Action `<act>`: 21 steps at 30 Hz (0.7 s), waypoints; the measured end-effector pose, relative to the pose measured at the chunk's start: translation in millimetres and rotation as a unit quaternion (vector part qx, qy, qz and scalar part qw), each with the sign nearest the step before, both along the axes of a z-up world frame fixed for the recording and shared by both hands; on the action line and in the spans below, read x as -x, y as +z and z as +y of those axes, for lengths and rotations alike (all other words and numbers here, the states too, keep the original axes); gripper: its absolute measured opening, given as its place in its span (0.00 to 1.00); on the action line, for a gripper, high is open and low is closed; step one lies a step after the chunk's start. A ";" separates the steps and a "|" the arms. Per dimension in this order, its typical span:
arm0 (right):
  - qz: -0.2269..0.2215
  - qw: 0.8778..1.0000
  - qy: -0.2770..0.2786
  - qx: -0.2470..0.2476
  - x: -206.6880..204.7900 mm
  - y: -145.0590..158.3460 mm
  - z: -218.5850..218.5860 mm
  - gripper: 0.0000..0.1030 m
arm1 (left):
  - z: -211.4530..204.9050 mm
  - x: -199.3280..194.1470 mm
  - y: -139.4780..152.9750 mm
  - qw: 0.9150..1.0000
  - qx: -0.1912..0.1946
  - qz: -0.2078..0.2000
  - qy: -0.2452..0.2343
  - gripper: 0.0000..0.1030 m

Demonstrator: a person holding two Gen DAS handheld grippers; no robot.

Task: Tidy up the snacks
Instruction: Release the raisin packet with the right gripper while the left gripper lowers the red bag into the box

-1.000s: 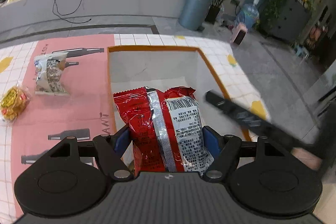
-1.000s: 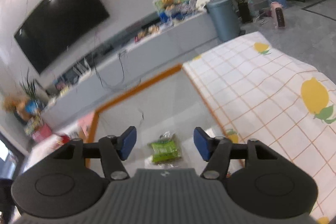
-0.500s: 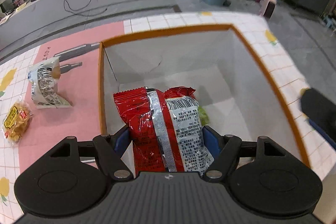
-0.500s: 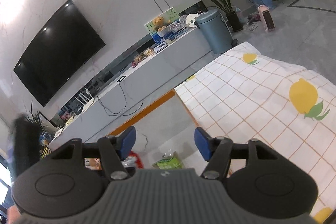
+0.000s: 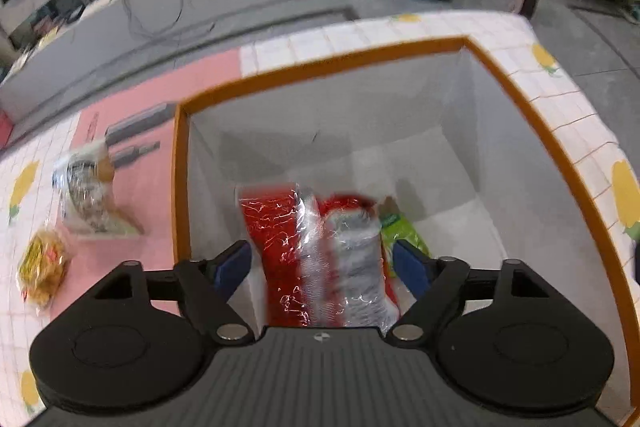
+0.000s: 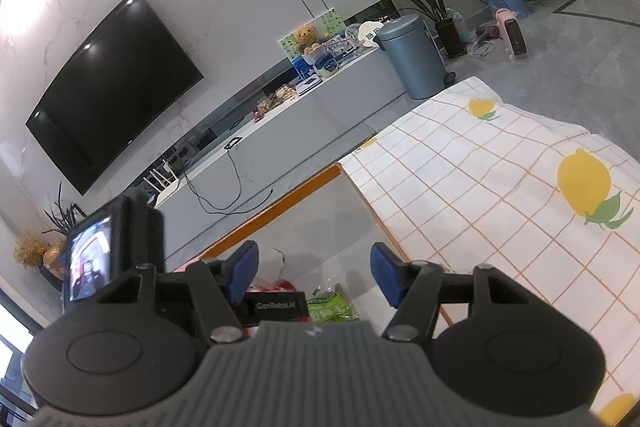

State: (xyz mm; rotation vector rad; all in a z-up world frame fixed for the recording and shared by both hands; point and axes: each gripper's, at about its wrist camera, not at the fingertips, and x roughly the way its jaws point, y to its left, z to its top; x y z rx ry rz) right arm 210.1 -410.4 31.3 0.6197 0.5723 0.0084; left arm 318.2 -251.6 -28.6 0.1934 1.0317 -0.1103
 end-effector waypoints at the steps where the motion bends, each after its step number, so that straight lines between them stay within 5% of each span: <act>1: 0.002 1.000 -0.001 -0.002 -0.3 -0.3 0.6 0.60 | 0.5 2.8 2.0 1.000 0.001 -0.010 -0.007 0.93; 21: 0.008 1.000 0.000 0.028 -0.5 0.3 19.2 0.61 | 51.9 54.9 53.3 0.993 0.115 -0.021 0.003 0.87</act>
